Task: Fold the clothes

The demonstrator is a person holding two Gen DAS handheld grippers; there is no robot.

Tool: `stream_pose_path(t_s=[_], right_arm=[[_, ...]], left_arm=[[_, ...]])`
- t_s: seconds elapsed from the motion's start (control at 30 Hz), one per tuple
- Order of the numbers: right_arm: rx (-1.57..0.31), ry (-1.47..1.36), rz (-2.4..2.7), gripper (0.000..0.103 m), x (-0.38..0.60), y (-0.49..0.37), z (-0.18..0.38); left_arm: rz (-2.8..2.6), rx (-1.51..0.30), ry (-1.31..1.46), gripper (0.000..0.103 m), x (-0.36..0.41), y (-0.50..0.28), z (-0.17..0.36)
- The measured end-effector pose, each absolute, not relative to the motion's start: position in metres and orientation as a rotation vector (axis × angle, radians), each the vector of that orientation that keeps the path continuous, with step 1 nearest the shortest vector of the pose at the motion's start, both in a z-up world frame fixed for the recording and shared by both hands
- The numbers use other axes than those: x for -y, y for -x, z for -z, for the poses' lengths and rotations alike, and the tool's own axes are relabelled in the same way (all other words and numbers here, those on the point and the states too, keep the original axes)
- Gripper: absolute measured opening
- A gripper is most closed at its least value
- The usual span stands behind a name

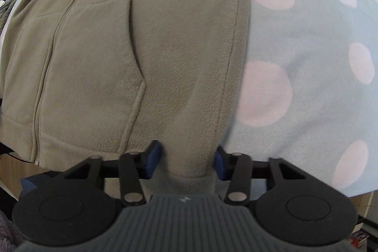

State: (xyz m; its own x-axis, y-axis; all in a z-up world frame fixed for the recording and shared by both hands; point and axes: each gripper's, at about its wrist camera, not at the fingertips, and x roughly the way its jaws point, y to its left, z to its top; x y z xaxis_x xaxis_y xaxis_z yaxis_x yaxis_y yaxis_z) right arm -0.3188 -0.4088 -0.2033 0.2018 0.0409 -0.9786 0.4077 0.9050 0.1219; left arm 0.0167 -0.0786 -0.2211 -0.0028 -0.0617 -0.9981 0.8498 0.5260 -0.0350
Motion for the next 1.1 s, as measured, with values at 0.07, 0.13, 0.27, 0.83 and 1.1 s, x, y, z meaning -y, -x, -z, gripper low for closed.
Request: stream_pose_path(t_s=[0.07,0.13,0.27,0.83,1.1], right_arm=[[-1.338,-0.404,0.261,0.028,0.410,0.319,0.196],[-1.309,-0.426,0.250,0.022,0.412,0.319,0.186],[-1.237,-0.447,0.215,0.016,0.412,0.320,0.162],[-0.909,-0.612,0.258,0.012,0.482,0.263,0.092],[-0.859,-0.757,0.369,0.012,0.533,0.208,0.121]], left_arm=[[0.848,-1.386,-0.760,0.040,0.080,-0.014,0.220],[0.872,-1.387,-0.770,0.031,0.082,-0.012,0.219],[0.901,-1.345,-0.820,0.009,0.087,-0.004,0.209],[0.985,-1.229,-0.419,0.007,0.100,-0.086,0.095],[0.858,-1.289,-0.223,0.007,0.137,-0.178,0.129]])
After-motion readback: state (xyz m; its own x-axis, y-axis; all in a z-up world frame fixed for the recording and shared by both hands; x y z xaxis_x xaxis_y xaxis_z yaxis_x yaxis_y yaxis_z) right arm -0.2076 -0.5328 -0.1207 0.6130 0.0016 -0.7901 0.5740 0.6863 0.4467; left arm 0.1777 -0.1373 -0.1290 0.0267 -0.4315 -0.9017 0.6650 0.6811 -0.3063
